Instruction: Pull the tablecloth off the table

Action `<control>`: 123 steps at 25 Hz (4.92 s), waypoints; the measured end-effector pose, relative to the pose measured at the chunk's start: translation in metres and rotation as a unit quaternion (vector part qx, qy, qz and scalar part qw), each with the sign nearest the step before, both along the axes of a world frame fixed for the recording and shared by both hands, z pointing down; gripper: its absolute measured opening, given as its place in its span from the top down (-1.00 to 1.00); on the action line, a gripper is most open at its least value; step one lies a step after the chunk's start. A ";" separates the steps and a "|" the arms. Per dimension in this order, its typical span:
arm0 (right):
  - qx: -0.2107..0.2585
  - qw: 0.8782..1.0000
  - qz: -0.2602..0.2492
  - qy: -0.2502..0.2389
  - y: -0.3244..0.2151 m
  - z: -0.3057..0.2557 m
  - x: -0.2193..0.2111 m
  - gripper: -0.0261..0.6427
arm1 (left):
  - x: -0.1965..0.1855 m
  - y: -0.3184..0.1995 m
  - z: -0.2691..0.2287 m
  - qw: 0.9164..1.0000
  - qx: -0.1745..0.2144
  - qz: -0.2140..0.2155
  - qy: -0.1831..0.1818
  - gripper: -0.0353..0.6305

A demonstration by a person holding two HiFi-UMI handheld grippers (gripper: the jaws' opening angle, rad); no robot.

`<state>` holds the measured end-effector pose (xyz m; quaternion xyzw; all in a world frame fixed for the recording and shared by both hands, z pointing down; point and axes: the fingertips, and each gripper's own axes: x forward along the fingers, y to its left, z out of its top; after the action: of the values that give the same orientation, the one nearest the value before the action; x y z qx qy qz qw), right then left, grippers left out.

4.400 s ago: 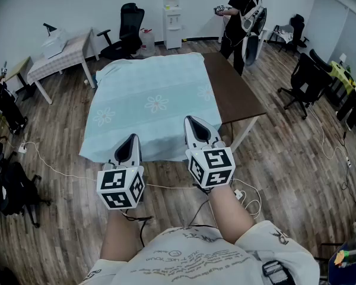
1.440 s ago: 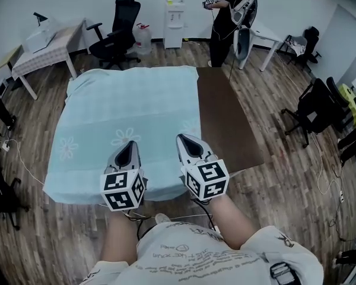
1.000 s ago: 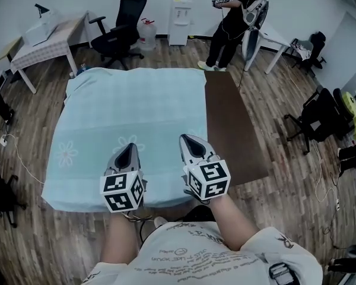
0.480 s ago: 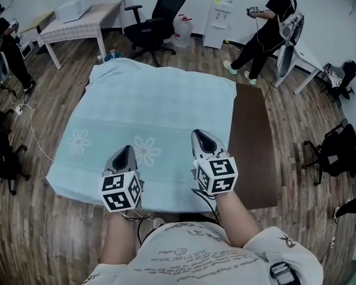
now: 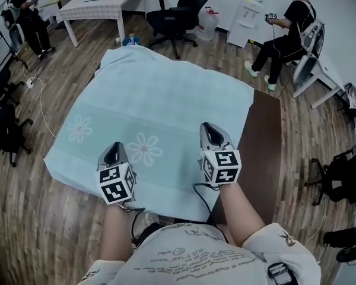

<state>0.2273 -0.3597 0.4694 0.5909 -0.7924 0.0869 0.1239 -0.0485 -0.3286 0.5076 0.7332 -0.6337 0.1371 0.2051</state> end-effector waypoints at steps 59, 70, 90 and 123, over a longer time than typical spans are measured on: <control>-0.293 0.948 0.027 0.122 -0.236 0.252 0.158 0.87 | -0.066 -0.054 0.224 0.970 -0.229 -0.077 -0.005 0.17; -0.309 0.947 -0.012 0.092 -0.193 0.258 0.109 0.88 | -0.044 -0.046 0.229 0.973 -0.220 -0.060 -0.032 0.80; -0.220 0.966 -0.124 -0.061 -0.042 0.149 -0.035 0.88 | -0.035 0.002 0.118 0.990 -0.124 -0.053 0.045 0.87; 0.048 0.994 -0.086 -0.046 0.093 -0.067 -0.123 0.88 | 0.029 0.058 -0.097 0.978 0.132 0.161 -0.001 0.87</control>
<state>0.1040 -0.2666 0.4022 0.5209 -0.8486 0.0648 0.0657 -0.0195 -0.2703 0.4104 0.8462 -0.5197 0.0849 0.0810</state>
